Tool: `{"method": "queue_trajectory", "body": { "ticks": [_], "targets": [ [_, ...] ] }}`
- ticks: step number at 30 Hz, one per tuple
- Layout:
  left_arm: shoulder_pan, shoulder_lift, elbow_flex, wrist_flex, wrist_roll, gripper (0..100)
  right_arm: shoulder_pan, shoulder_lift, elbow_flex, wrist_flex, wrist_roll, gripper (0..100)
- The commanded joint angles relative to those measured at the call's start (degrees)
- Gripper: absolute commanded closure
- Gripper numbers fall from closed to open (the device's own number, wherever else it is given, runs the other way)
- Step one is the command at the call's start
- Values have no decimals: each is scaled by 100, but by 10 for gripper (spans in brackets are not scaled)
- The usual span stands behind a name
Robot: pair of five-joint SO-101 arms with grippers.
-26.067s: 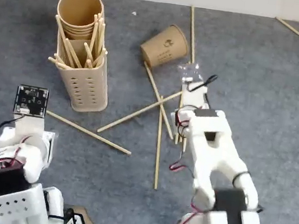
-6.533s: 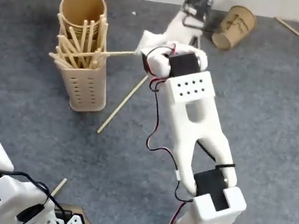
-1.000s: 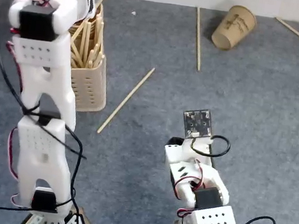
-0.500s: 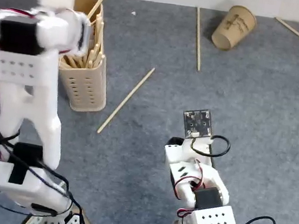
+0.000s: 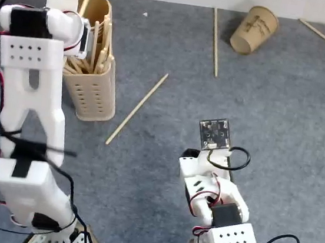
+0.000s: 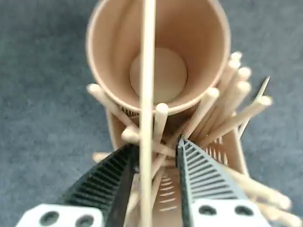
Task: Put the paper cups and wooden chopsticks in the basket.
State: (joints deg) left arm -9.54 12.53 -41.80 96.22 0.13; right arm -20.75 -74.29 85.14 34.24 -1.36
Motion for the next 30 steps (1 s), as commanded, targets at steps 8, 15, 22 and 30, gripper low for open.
{"method": "queue_trajectory", "body": {
  "ticks": [8, 15, 22, 30],
  "targets": [
    [13, -567, -40, -527, -369, 996, -40, -101, -198, 4, 62, 978],
    [347, -1499, -40, -897, -809, 996, -40, -101, -198, 4, 62, 978],
    [426, -2114, -22, -923, -853, 995, -40, -101, -198, 4, 62, 978],
    [163, -1771, -13, -1002, -835, 993, -40, -101, -198, 4, 62, 978]
  ]
}}
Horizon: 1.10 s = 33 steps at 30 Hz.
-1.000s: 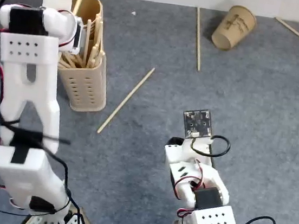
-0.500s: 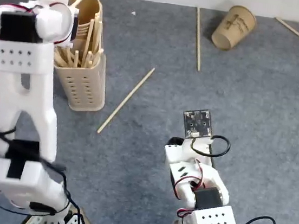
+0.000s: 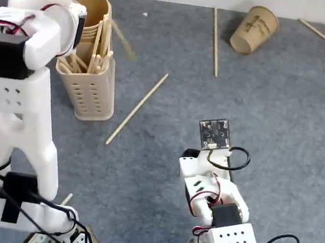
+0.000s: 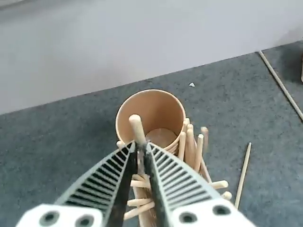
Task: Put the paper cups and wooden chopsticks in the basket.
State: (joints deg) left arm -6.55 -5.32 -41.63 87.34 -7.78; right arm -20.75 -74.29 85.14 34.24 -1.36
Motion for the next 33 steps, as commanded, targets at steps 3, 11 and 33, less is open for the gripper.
{"method": "queue_trajectory", "body": {
  "ticks": [3, 11, 33],
  "targets": [
    [-171, 13, -40, -70, -35, 992, -40, -101, -198, 4, 62, 978],
    [-251, 48, 409, 176, 149, 837, -48, -92, -198, 4, 273, 978],
    [-3626, 75, -1147, 1310, 387, 741, -31, 2844, -2475, 725, 545, 978]
  ]
}}
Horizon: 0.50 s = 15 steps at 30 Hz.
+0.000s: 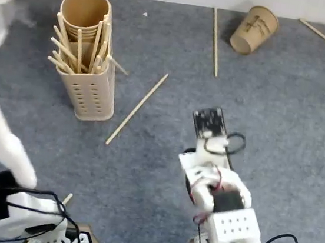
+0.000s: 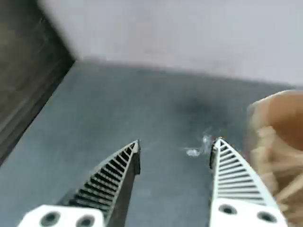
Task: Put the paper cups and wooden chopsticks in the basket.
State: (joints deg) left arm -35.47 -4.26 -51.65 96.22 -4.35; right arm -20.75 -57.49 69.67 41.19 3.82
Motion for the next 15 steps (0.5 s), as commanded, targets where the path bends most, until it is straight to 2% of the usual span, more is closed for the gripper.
{"method": "queue_trajectory", "body": {
  "ticks": [1, 5, 7, 10, 15],
  "targets": [
    [-998, 22, -84, 484, 44, 741, -48, 1587, -1244, 31, 18, 978],
    [-1763, 189, 637, 466, 35, 740, -453, 2958, -2308, 13, -264, 978],
    [-1877, 268, 1077, 466, 26, 738, -787, 3424, -2730, 4, -316, 978],
    [-2088, 418, 1692, 413, 26, 737, -1235, 3978, -3301, -13, -879, 956],
    [-2325, 743, 2914, -695, 26, 737, -1446, 4963, -3987, -743, -1565, 826]
  ]
}}
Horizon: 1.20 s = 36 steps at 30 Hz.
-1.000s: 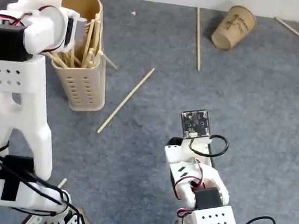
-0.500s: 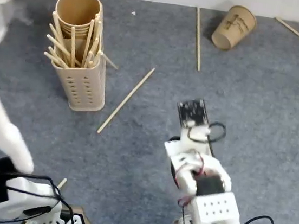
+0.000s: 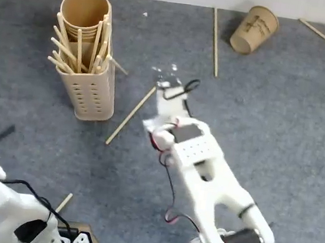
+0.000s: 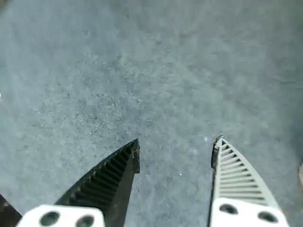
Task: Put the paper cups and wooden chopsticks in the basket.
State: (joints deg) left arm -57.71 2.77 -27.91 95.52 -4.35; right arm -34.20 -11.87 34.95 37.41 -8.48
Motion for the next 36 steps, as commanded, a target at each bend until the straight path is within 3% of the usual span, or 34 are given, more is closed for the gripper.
{"method": "queue_trajectory", "body": {
  "ticks": [1, 6, 13, 23, 25, 28, 36],
  "targets": [
    [-110, 84, 822, -914, 26, 737, -101, 637, -629, -505, -404, 817],
    [-110, 92, 2000, -2110, 26, 737, -119, 1991, -1525, -1121, -1073, 817],
    [-84, -4, 2791, -2796, 26, 737, -163, 3635, -2835, -1174, -2330, 817],
    [-119, -4, 2888, -2884, 26, 737, -338, 4866, -3407, -1121, -2488, 818],
    [-127, -4, 2888, -2884, 26, 737, -312, 4840, -3424, -752, -2488, 841],
    [-163, -4, 2888, -2884, 26, 737, -207, 4637, -3609, 84, -2479, 993],
    [-189, -4, 2888, -2848, 26, 737, -154, 4110, -5015, 2993, -2426, 993]
  ]
}}
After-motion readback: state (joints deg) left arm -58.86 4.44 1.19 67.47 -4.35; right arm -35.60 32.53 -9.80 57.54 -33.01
